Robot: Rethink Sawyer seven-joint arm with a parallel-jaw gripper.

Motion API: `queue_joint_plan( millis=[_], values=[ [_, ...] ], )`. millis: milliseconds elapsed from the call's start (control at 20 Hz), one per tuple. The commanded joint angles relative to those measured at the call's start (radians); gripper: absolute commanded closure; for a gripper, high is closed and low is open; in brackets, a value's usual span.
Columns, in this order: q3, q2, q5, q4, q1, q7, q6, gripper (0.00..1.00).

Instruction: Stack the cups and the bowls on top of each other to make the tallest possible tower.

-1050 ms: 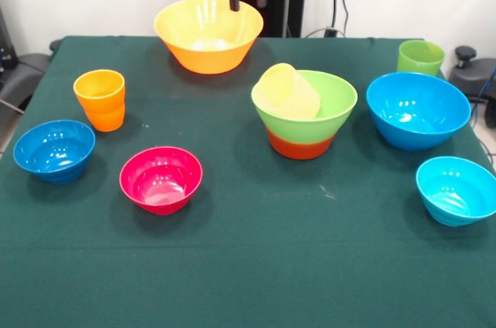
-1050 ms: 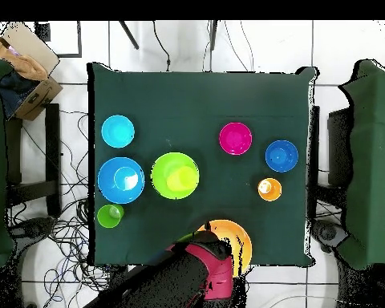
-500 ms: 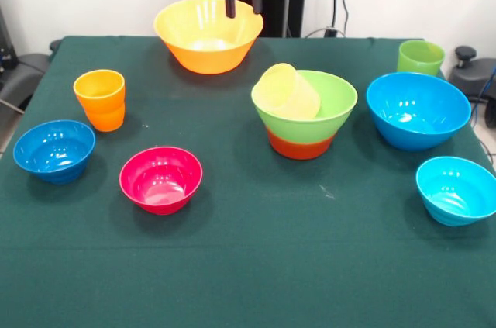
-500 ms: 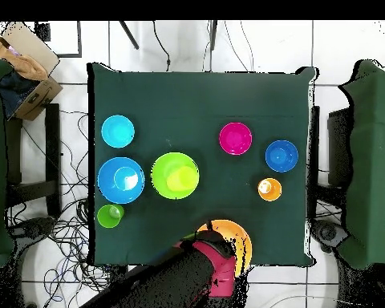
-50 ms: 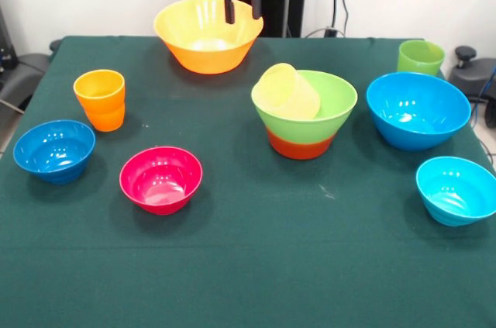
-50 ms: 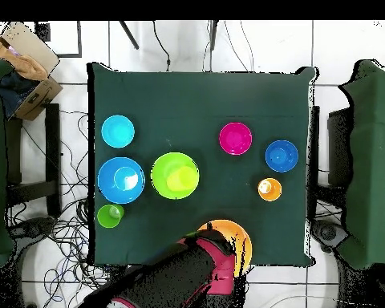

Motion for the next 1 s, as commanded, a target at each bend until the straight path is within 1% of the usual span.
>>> queue_joint_plan(
  millis=[50,150,250,300,400,450,500,750,850,950,1000],
  values=[
    [0.155,0.039,0.053,-0.029,0.012,-0.204,0.037,0.0],
    [0.141,0.01,0.005,-0.02,0.048,-0.132,0.056,0.0],
    [0.122,-0.01,-0.033,-0.013,0.085,-0.081,0.075,0.0],
    [0.116,-0.017,-0.048,-0.012,0.099,-0.057,0.079,0.0],
    [0.11,-0.023,-0.055,-0.004,0.115,-0.036,0.085,0.0],
    [0.106,-0.031,-0.07,-0.004,0.139,0.005,0.092,0.0],
    [0.107,-0.034,-0.066,0.0,0.146,0.01,0.095,0.0],
    [0.11,-0.033,0.02,0.037,0.15,-0.058,0.101,0.0],
    [0.109,-0.021,0.063,0.039,0.139,-0.108,0.092,0.0],
    [0.103,0.002,0.119,0.036,0.112,-0.192,0.067,0.0],
    [0.102,0.006,0.124,0.033,0.101,-0.209,0.057,0.0]
  ],
)
